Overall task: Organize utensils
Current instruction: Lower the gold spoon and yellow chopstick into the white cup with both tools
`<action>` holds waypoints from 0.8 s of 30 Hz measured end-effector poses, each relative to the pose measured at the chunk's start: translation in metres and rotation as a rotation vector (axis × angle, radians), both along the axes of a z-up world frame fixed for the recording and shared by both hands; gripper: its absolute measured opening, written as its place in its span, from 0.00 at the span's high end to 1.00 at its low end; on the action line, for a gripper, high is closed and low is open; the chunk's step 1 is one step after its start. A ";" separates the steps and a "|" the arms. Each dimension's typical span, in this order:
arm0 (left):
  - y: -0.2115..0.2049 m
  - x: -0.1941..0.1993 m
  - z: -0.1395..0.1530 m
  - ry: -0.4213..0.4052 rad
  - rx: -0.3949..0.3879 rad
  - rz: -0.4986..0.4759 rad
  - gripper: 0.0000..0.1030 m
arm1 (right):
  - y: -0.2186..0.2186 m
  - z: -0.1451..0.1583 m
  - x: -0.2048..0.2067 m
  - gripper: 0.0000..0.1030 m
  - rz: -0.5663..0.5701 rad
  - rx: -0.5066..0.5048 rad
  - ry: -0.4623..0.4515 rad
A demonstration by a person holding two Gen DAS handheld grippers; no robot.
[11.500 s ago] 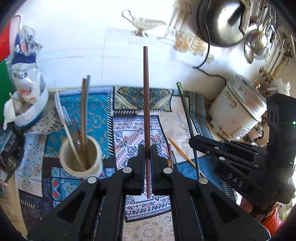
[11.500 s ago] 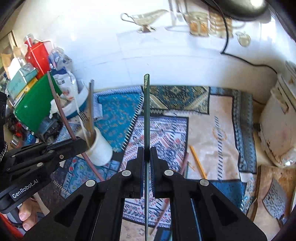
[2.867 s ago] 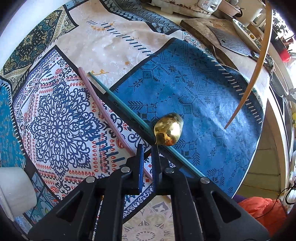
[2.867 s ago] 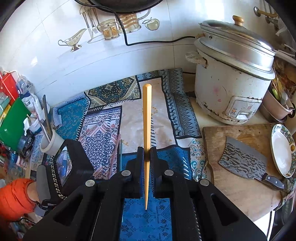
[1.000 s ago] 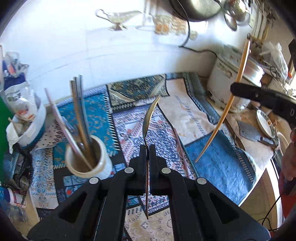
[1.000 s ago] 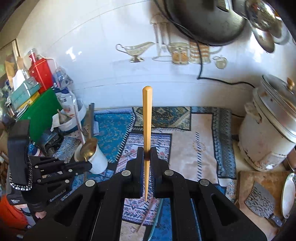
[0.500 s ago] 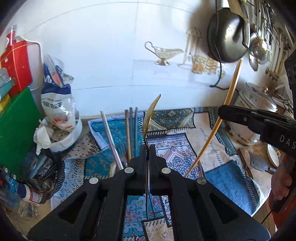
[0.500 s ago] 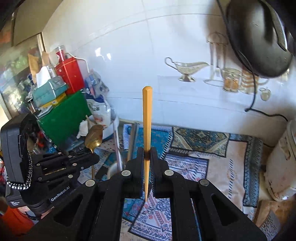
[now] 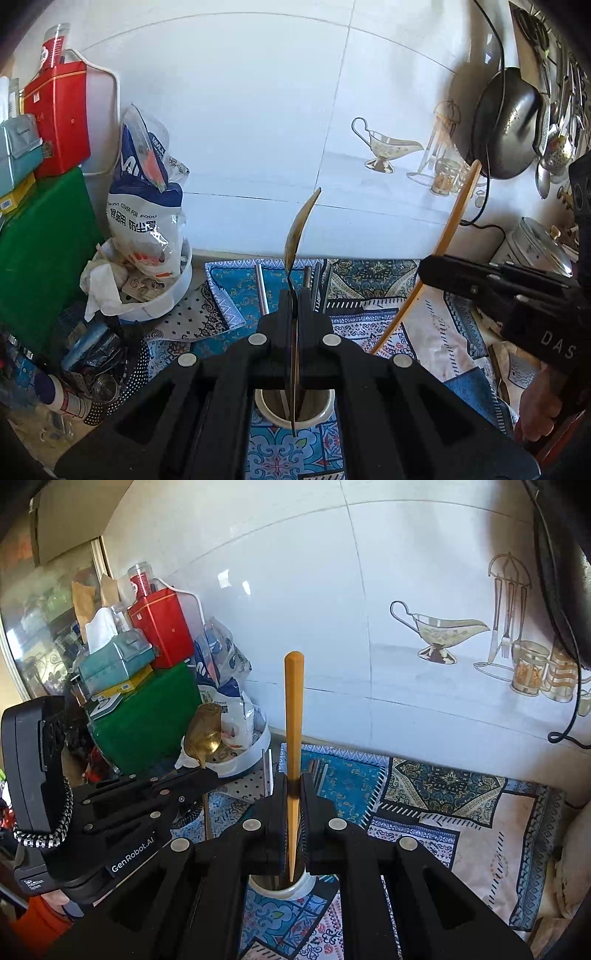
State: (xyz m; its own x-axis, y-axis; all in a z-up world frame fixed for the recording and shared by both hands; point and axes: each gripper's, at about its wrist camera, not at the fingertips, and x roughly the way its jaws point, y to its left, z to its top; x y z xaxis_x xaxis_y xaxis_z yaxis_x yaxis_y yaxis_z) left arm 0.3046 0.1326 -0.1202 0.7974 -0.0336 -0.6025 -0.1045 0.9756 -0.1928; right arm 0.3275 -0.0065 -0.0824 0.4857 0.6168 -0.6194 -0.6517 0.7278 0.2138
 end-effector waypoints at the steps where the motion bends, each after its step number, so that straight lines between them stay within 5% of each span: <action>1: 0.002 0.003 -0.002 -0.002 -0.003 0.012 1.00 | 0.003 -0.003 0.003 0.94 0.003 -0.005 0.009; 11: 0.009 0.039 -0.045 0.063 -0.008 0.072 1.00 | 0.021 -0.038 0.024 0.94 0.026 -0.059 0.096; 24: 0.003 0.046 -0.089 0.174 -0.013 0.034 1.00 | 0.028 -0.075 0.029 0.94 0.049 -0.148 0.187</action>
State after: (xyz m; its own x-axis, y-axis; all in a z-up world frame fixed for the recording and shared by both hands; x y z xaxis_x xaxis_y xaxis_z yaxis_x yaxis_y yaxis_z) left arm 0.3505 0.1354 -0.2091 0.6823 -0.0174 -0.7309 -0.1699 0.9686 -0.1817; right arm 0.3563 0.0213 -0.1571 0.3259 0.5328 -0.7810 -0.6457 0.7288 0.2277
